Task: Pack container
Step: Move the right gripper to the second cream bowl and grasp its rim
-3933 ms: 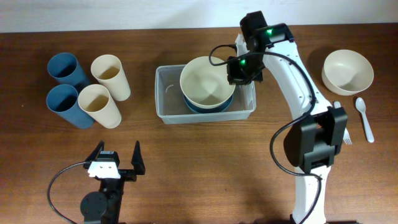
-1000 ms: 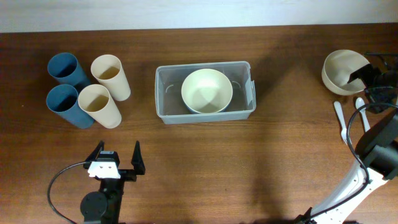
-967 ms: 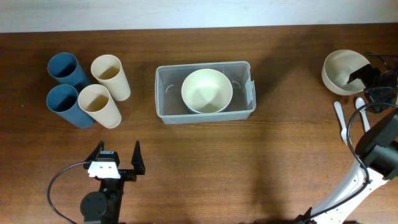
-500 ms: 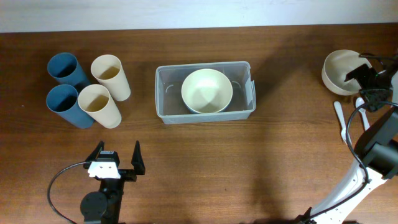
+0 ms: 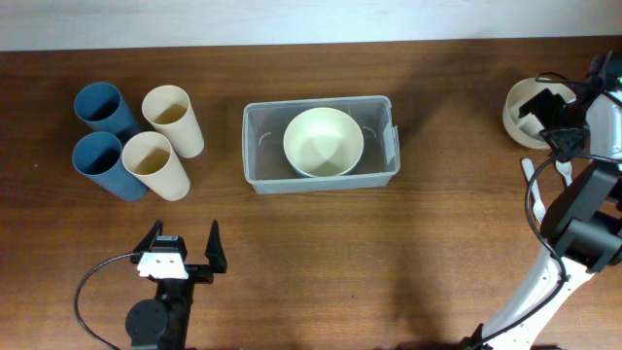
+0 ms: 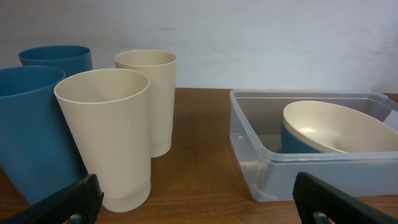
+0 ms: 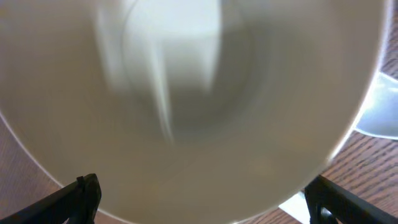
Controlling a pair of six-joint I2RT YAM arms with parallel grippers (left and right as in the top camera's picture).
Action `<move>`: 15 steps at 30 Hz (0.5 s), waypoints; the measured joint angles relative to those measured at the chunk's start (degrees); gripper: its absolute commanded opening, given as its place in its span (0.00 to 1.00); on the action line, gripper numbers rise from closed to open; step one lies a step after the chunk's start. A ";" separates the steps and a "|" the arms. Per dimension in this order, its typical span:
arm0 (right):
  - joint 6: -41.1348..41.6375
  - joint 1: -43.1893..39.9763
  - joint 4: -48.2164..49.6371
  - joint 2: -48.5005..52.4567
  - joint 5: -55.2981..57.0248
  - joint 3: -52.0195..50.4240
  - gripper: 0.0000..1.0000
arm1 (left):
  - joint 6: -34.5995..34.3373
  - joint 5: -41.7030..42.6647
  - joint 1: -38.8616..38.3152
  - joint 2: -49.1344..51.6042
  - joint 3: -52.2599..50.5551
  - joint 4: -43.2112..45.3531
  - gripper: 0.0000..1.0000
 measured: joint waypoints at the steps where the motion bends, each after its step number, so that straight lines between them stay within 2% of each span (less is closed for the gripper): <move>1: 0.17 -0.09 0.00 0.00 0.13 0.00 0.99 | 0.00 0.00 0.00 0.00 0.00 0.00 1.00; 10: 4.70 -0.24 0.26 0.02 0.55 0.00 1.00 | 0.00 0.00 0.00 0.00 0.00 0.00 1.00; 15: 6.58 -0.24 0.48 0.09 0.57 0.00 0.94 | 0.00 0.00 0.00 0.00 0.00 0.00 1.00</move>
